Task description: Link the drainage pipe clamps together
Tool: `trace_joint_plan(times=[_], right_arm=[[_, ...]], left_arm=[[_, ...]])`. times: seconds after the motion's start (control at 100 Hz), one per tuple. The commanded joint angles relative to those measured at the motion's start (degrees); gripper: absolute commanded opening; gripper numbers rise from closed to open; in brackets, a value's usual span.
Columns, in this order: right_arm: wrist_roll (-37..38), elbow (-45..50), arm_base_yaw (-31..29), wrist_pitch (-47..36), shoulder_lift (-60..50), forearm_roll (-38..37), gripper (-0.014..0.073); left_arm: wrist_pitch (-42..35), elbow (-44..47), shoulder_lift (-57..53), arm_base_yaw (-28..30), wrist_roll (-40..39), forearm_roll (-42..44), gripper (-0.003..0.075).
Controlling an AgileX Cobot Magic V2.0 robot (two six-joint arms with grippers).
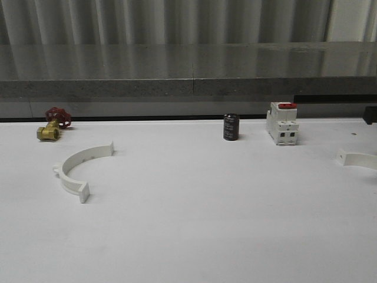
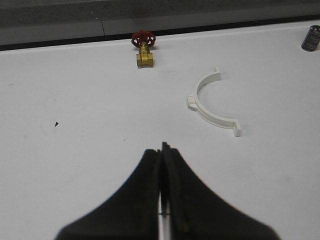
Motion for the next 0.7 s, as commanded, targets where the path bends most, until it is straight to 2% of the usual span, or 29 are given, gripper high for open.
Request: trace_joint_plan(times=[0.0, 0.11, 0.18, 0.28, 0.38, 0.69], right_arm=[[-0.8, -2.5, -0.4, 0.2, -1.3, 0.4, 0.054], [-0.8, -2.7, -0.4, 0.5, 0.2, 0.4, 0.0468], [-0.8, -2.7, -0.4, 0.8, 0.6, 0.4, 0.0356], [-0.8, -2.7, -0.4, 0.8, 0.6, 0.4, 0.014], [-0.8, -2.7, -0.4, 0.7, 0.5, 0.4, 0.0007], [0.0, -2.7, 0.6, 1.8, -2.3, 1.6, -0.0002]], left_arm=[[-3.9, -1.5, 0.5, -0.5, -0.7, 0.2, -0.0021], [-3.9, -1.5, 0.5, -0.5, -0.7, 0.2, -0.0021], [-3.9, -1.5, 0.5, -0.5, -0.7, 0.2, -0.0021], [-3.9, -1.5, 0.5, -0.5, -0.7, 0.2, -0.0021], [-3.9, -1.5, 0.5, -0.5, -0.7, 0.2, -0.0021], [-3.9, -1.5, 0.5, -0.5, -0.7, 0.2, -0.0021]])
